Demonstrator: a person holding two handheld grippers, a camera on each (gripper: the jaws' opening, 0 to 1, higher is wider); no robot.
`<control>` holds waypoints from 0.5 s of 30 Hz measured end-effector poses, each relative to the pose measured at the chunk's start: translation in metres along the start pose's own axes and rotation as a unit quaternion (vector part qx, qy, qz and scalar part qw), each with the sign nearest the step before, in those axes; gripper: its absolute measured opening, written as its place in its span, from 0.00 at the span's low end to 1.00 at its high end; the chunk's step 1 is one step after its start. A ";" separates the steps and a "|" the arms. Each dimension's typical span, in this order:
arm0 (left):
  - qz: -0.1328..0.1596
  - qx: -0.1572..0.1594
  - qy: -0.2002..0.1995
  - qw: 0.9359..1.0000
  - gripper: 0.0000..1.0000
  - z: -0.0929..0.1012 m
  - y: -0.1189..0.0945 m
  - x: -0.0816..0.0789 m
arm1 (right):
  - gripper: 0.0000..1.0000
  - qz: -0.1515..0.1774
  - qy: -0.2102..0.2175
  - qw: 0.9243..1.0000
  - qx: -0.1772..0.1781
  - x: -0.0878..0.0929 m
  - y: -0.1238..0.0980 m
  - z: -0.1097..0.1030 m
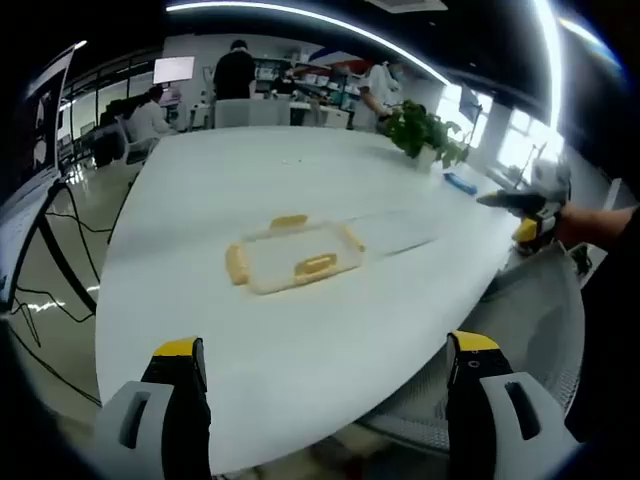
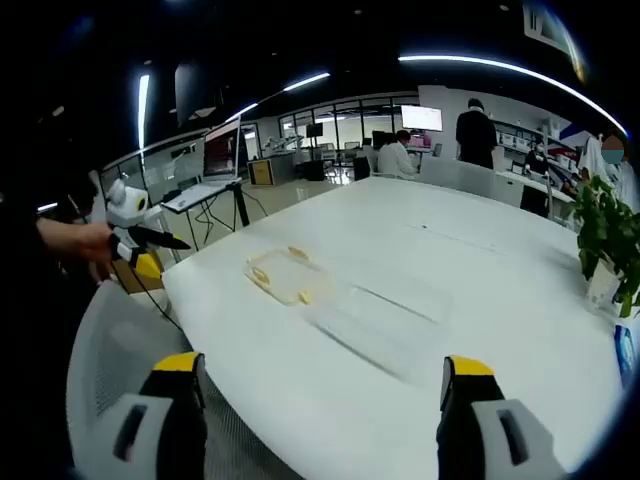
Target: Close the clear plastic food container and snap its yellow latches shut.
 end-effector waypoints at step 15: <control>0.007 -0.011 0.042 0.999 0.99 -0.005 -0.003 -0.007 | 0.97 0.004 -0.008 1.000 -0.004 -0.017 0.015 -0.012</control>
Point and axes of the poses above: the point that each gripper's makers call its tool centre point, and the gripper's own axes: y roughly forward along the fingers, z roughly to its right, x roughly out of its underside, the point moved 2 cm from there along -y, roughly backward along the fingers, and after that the axes turned 14 degrees about -z, right-handed, at the moved point
